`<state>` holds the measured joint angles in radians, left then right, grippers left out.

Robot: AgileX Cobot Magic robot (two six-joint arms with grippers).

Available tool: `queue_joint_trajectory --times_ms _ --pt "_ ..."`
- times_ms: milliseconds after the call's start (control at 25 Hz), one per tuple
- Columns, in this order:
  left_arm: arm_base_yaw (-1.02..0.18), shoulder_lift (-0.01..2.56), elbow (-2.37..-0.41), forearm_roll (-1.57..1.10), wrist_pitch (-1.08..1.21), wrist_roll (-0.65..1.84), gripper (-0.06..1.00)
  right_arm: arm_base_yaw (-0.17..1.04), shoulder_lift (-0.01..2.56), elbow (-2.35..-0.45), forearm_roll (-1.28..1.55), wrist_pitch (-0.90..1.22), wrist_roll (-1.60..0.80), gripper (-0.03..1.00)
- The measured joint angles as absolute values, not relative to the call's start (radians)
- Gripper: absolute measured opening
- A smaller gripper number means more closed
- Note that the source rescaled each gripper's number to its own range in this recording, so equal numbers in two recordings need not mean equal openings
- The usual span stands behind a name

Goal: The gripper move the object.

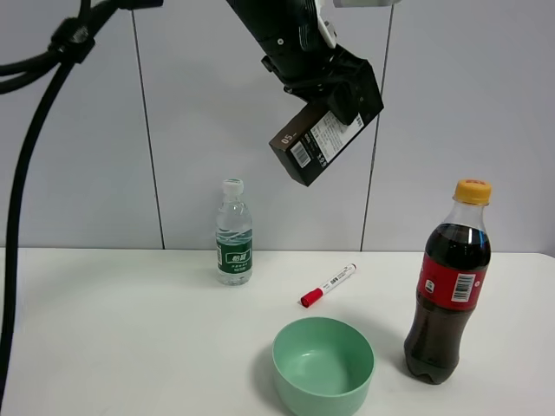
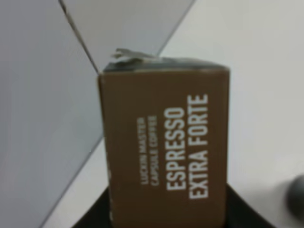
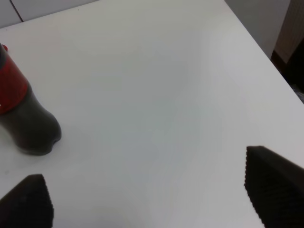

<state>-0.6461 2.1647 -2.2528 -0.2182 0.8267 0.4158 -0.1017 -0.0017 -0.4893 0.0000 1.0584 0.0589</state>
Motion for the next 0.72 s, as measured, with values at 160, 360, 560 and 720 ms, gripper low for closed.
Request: queue_joint_trajectory --times_ms 160,360,560,720 --pt "-0.649 2.197 -2.253 -0.221 0.729 0.428 0.00 -0.102 -0.002 -0.489 0.000 1.058 0.059 1.00" --pt "-0.669 2.227 -2.253 -0.243 0.672 0.523 0.00 -0.102 -0.002 -0.489 0.000 1.058 0.059 1.00" --pt "-0.696 2.266 -2.253 -0.328 0.668 0.830 0.00 -0.102 -0.002 -0.489 0.000 1.058 0.059 1.00" --pt "-0.712 2.301 -2.253 -0.379 0.670 1.048 0.00 -0.102 -0.002 -0.489 0.000 1.058 0.059 1.00"
